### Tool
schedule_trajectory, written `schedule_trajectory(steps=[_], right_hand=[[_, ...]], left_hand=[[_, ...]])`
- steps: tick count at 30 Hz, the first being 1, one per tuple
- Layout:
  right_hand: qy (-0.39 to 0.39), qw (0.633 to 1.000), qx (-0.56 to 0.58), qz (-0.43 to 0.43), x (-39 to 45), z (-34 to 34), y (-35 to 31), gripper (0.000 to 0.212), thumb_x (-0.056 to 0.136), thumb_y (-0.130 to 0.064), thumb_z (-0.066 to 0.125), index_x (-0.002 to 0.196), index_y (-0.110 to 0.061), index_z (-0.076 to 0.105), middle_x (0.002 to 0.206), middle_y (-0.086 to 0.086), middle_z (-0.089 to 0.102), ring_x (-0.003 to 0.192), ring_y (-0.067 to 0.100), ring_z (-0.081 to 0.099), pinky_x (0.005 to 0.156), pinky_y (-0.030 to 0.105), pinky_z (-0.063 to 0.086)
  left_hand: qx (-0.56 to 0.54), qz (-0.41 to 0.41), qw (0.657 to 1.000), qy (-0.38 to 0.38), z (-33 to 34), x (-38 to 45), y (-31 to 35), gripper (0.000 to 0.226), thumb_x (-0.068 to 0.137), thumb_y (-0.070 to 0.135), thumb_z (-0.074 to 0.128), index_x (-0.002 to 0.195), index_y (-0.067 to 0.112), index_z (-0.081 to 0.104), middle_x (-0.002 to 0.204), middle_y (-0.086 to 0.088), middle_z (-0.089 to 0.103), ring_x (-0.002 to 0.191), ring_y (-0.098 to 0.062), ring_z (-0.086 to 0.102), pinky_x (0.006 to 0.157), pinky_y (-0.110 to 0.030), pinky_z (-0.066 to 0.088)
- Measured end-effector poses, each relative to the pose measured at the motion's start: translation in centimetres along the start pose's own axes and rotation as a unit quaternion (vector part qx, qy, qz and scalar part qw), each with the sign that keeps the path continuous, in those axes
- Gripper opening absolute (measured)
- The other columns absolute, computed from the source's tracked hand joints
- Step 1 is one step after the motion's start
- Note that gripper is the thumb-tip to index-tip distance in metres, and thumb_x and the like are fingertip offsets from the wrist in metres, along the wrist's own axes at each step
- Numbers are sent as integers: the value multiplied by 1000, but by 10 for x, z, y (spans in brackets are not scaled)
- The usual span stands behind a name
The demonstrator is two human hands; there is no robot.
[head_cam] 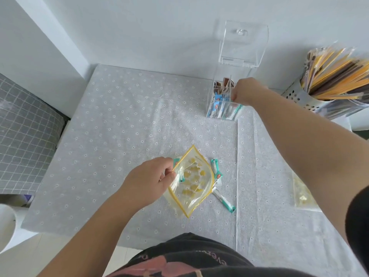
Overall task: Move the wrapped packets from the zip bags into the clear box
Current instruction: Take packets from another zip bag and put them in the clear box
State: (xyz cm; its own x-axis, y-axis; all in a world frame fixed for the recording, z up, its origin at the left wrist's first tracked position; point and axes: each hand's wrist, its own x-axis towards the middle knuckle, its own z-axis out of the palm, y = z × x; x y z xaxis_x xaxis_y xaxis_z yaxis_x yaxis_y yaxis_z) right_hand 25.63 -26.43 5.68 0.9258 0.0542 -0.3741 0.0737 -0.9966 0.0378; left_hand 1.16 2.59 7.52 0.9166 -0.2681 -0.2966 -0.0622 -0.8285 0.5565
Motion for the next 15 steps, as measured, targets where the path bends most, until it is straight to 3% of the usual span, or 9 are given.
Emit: schedule_trajectory(steps=[3, 7, 8, 10, 11, 13, 15], right_hand=[[-14, 999, -29, -11, -3, -4, -4, 9, 85, -17, 65, 89, -9, 68, 82, 5, 65, 83, 28, 62, 73, 37, 54], [-68, 996, -15, -58, -24, -20, -3, 35, 99, -18, 38, 78, -1, 62, 75, 11, 63, 80, 28, 66, 82, 36, 49], [-57, 997, -16, -56, -32, -24, -1, 39, 101, -20, 35, 82, -2, 64, 82, 14, 66, 84, 29, 67, 87, 39, 50], [56, 997, 23, -49, -58, -29, -4, 34, 100, -22, 38, 105, -9, 69, 108, 13, 70, 87, 24, 66, 88, 41, 52], [131, 985, 98, -54, -80, -27, -12, 30, 97, -19, 42, 108, -13, 70, 111, 8, 70, 76, 13, 63, 82, 34, 54], [233, 921, 277, -148, -132, -17, -43, 25, 88, -9, 48, 94, -11, 73, 92, 3, 72, 57, -6, 45, 67, 12, 46], [181, 887, 292, -309, -183, 8, -85, 24, 79, -9, 46, 75, -9, 69, 74, 4, 66, 56, 6, 51, 61, 15, 40]], left_hand=[[-3, 0, 1000, 1, 0, 1, 1, 24, 94, 34, 53, 74, 24, 45, 75, 6, 58, 73, -12, 59, 61, -33, 50], [-7, -4, 1000, 6, -1, 1, 0, 23, 94, 33, 53, 74, 24, 45, 75, 6, 57, 72, -11, 57, 60, -31, 47], [-9, -7, 1000, 11, -2, 1, -1, 23, 94, 33, 53, 74, 24, 45, 74, 7, 56, 71, -10, 57, 59, -30, 46], [-17, -14, 1000, 20, -4, 1, -3, 23, 94, 33, 53, 74, 23, 46, 75, 7, 56, 72, -10, 58, 61, -31, 48], [-21, -19, 999, 23, -5, 1, -5, 23, 94, 33, 54, 75, 23, 46, 76, 7, 57, 74, -9, 58, 62, -32, 50], [-21, -28, 999, 25, -7, 1, -7, 23, 94, 34, 54, 75, 24, 46, 78, 8, 57, 77, -8, 60, 65, -33, 51], [-13, -26, 999, 19, -9, 2, -6, 21, 94, 34, 53, 75, 26, 48, 81, 9, 58, 79, -9, 60, 67, -34, 52]])
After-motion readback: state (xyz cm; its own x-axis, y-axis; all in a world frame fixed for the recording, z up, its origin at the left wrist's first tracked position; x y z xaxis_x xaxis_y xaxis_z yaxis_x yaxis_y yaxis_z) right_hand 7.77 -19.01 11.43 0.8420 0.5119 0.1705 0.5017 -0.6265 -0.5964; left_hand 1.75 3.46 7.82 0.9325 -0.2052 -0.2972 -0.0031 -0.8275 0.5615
